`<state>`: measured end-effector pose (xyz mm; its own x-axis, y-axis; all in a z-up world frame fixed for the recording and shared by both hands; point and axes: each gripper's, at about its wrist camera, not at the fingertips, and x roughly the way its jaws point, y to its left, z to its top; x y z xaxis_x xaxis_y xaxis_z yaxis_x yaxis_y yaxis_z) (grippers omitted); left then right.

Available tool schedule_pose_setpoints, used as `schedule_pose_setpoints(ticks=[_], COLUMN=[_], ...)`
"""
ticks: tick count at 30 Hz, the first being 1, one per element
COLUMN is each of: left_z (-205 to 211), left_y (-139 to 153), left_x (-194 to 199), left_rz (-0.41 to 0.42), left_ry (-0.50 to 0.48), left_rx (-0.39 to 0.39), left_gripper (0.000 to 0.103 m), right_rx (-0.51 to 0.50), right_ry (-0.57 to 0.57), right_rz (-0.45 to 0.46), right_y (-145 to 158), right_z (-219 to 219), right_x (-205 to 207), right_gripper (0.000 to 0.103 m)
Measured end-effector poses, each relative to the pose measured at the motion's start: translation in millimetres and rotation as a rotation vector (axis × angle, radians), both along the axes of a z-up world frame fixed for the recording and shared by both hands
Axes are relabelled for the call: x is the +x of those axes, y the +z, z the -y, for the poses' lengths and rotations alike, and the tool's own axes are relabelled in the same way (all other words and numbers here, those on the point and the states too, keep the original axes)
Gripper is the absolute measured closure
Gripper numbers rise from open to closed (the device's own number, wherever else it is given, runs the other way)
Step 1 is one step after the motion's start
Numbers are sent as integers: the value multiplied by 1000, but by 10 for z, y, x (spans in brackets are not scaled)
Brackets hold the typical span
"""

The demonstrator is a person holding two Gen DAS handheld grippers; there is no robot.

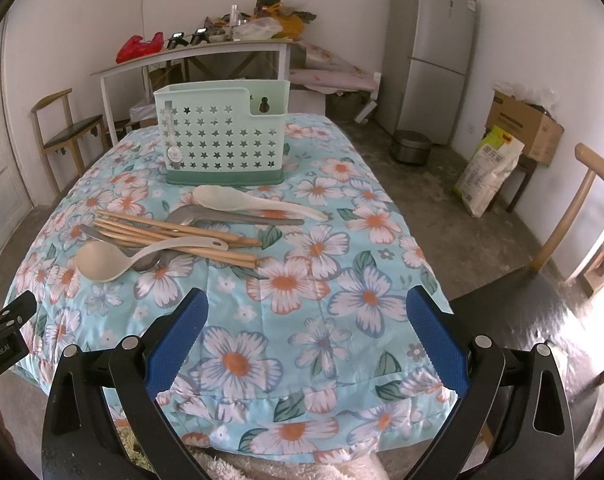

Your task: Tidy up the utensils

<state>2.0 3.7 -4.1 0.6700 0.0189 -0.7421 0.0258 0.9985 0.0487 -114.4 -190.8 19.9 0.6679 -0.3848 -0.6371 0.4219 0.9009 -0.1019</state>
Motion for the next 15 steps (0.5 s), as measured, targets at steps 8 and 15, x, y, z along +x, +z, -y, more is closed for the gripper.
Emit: schedule_pose_setpoints(ticks=[8,15], left_z=[2,-11], left_y=[-27,-3], left_x=[32,-1], left_rz=[-61,-3], left_ry=[9,1], left_rx=[10,1], left_gripper=[5,5], right_rx=[-1,-1], right_ry=[0,0], right_rz=[1,1], right_y=[-2,-2], right_z=[-3,4], right_x=[11,10], right_gripper=[8,8])
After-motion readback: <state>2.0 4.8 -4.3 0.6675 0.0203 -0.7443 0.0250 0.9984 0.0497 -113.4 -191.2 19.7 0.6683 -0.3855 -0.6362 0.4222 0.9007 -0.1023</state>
